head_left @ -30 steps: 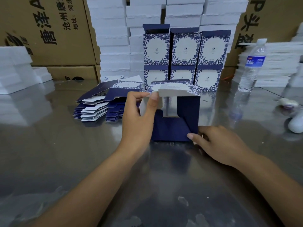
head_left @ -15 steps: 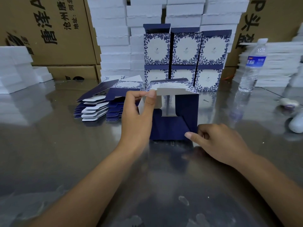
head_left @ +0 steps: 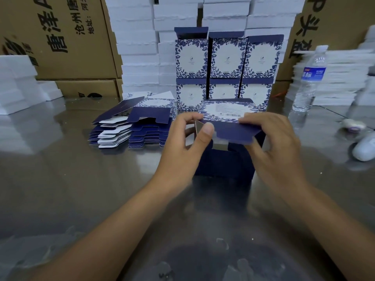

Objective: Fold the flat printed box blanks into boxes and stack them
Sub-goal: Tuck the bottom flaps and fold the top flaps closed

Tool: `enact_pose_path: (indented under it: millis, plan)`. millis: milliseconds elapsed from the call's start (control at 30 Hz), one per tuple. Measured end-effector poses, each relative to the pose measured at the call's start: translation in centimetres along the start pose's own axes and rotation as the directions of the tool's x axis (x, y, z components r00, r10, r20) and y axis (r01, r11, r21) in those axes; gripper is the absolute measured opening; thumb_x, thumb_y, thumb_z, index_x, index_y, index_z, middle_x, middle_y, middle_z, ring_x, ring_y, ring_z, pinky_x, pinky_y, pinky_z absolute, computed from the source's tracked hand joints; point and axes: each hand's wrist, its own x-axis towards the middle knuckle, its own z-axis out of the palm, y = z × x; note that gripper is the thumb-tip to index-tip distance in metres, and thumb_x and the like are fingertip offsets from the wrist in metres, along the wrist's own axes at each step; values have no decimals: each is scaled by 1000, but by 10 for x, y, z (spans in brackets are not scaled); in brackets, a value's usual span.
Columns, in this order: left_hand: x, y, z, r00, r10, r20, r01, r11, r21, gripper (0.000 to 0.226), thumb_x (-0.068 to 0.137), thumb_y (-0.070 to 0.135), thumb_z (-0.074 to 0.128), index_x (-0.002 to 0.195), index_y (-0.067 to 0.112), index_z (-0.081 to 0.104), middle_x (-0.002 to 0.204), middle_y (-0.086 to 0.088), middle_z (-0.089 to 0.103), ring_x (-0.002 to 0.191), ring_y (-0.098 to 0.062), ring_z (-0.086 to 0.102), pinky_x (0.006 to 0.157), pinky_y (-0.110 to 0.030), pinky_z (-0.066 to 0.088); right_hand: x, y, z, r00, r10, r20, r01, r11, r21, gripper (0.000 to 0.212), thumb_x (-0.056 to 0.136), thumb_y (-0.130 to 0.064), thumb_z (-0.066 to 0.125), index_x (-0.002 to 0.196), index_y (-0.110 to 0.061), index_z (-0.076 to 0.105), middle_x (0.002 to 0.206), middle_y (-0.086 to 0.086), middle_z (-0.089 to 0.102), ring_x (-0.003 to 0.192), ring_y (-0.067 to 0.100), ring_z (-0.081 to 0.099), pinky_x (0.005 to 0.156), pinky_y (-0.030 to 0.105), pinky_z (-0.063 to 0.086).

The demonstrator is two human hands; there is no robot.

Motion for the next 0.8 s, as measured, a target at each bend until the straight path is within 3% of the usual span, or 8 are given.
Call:
enact_pose_path:
  millis: [67, 167, 300, 367, 433, 533, 667, 800]
  plan:
    - [0, -1, -1, 997, 14, 72, -13, 1000, -23, 53, 78, 77, 41, 116, 41, 48, 124, 12, 53, 115, 5, 50, 93, -14, 41, 3, 2, -3, 998, 33, -47, -33, 999, 3, 16, 86, -22, 60, 98, -14, 68, 94, -12, 58, 97, 20, 55, 83, 26, 40]
    - [2, -3, -1, 990, 50, 128, -47, 999, -21, 60, 77, 79, 34, 127, 46, 41, 135, 19, 48, 128, 3, 42, 107, -27, 36, 7, 2, -9, 990, 116, -83, -110, 991, 71, 34, 89, -41, 49, 91, -13, 69, 84, -15, 56, 90, 21, 55, 77, 13, 35]
    - [5, -12, -1, 996, 27, 85, -26, 1000, -10, 38, 82, 43, 56, 116, 51, 42, 110, 36, 53, 108, 15, 51, 86, -8, 42, 8, -5, -12, 982, 166, -86, -147, 970, 195, 33, 87, -49, 47, 93, -21, 65, 84, -10, 58, 92, 26, 56, 78, 26, 41]
    - [6, -17, -1, 999, 23, 23, -25, 998, 63, 35, 76, 44, 63, 106, 43, 46, 103, 27, 57, 100, 8, 55, 86, -18, 47, 8, -10, -13, 984, 165, -75, -137, 949, 284, 26, 86, -48, 49, 90, -26, 62, 82, -20, 57, 89, 16, 56, 77, 27, 41]
    - [6, -20, -2, 998, 46, -42, -39, 986, 160, 31, 73, 50, 66, 92, 34, 47, 94, 14, 59, 88, 1, 57, 80, -25, 47, 8, -12, -14, 990, 136, -42, -113, 930, 349, 12, 87, -44, 50, 79, -37, 55, 67, -28, 54, 75, -7, 50, 69, 13, 35]
    - [6, -22, -4, 990, 116, -81, -82, 938, 337, 38, 74, 60, 57, 72, 25, 42, 71, 5, 55, 68, -9, 52, 66, -32, 45, 5, -16, -15, 997, 80, -8, -73, 937, 342, 31, 91, -44, 48, 62, -35, 42, 60, -31, 52, 62, -11, 48, 58, 6, 31]
    - [5, -19, -8, 975, 207, -85, -135, 846, 515, 44, 82, 57, 51, 61, 22, 35, 54, 2, 45, 56, -15, 44, 56, -38, 39, 4, -16, -15, 998, 63, 2, -60, 939, 338, 16, 87, -56, 45, 76, -47, 53, 70, -37, 57, 71, -14, 52, 65, 5, 33]
    - [6, -13, -12, 950, 311, -24, -222, 728, 649, 38, 94, 40, 39, 63, 21, 29, 49, 4, 38, 51, -25, 37, 48, -35, 27, 3, -14, -15, 998, 60, -3, -54, 931, 361, 20, 86, -55, 48, 92, -40, 59, 86, -28, 61, 82, -12, 56, 74, 10, 39]
